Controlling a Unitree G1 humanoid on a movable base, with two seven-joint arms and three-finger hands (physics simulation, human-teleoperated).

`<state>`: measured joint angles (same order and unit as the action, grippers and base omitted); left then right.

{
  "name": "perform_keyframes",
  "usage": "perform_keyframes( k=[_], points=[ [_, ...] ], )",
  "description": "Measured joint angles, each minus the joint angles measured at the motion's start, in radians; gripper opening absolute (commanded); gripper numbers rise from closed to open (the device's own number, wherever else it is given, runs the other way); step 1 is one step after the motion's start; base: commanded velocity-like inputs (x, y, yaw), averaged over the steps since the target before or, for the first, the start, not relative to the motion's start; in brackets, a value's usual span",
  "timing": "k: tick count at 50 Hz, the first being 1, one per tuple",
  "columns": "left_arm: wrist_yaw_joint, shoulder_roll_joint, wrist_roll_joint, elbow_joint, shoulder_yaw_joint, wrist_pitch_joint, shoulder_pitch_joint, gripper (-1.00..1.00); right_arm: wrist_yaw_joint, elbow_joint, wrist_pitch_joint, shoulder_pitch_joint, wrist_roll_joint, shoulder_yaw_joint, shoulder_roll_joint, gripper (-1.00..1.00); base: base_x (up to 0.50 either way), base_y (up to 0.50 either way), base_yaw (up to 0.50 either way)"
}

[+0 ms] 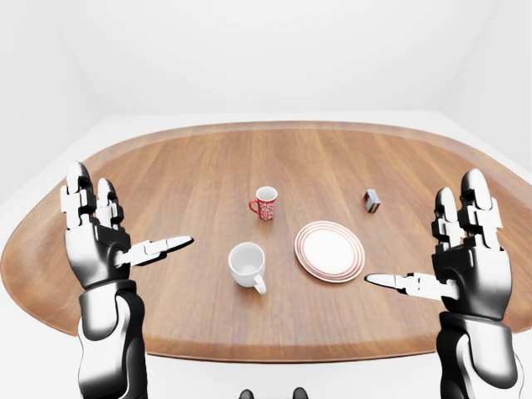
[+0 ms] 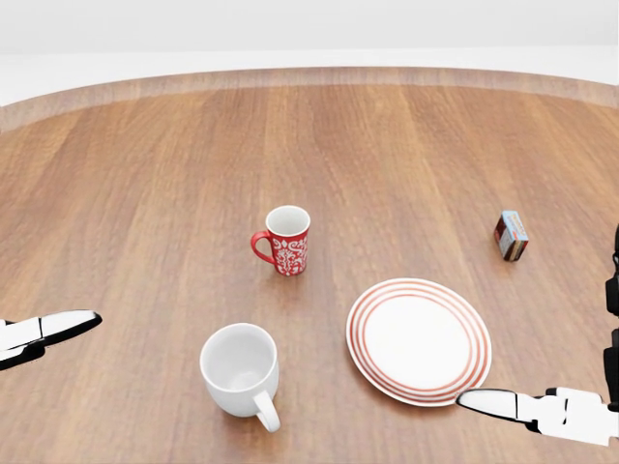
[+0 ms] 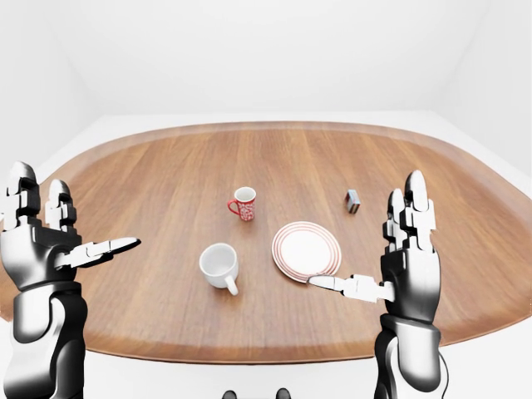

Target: Put the white mug on the plate.

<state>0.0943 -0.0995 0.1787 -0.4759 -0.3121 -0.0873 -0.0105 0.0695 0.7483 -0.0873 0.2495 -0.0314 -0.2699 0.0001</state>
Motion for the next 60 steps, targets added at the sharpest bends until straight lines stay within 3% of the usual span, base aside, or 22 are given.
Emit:
perform_keyframes(
  k=[27,38,43,48,54,60],
  points=[
    [0.002,-0.001,0.001,-0.01,0.0,0.0,-0.004,1.0,0.002,-0.008,0.0,-0.005,0.006,0.004,-0.003,1.0,0.28,0.0,0.0],
    [0.002,0.0,-0.002,-0.01,0.001,0.0,-0.003,1.0,0.018,-0.013,0.0,-0.049,0.091,0.083,-0.025,1.0,0.0,0.0,0.0],
    [0.002,0.001,-0.004,-0.009,0.003,0.0,-0.002,1.0,0.067,-0.042,0.0,-0.148,0.241,0.176,-0.055,1.0,0.0,0.0,0.0],
    [0.003,0.001,-0.005,-0.008,0.003,0.0,-0.003,1.0,0.192,-0.132,0.0,-0.302,0.483,0.287,-0.059,1.0,0.0,0.0,0.0],
    [0.003,0.0,-0.004,-0.006,0.003,0.0,-0.004,1.0,0.387,-0.328,0.0,-0.507,0.818,0.377,-0.007,1.0,0.0,0.0,0.0],
    [0.004,0.0,-0.003,-0.006,0.003,0.0,-0.005,1.0,0.532,-0.617,0.0,-0.712,1.051,0.407,0.069,1.0,0.0,0.0,0.0]
  ],
)
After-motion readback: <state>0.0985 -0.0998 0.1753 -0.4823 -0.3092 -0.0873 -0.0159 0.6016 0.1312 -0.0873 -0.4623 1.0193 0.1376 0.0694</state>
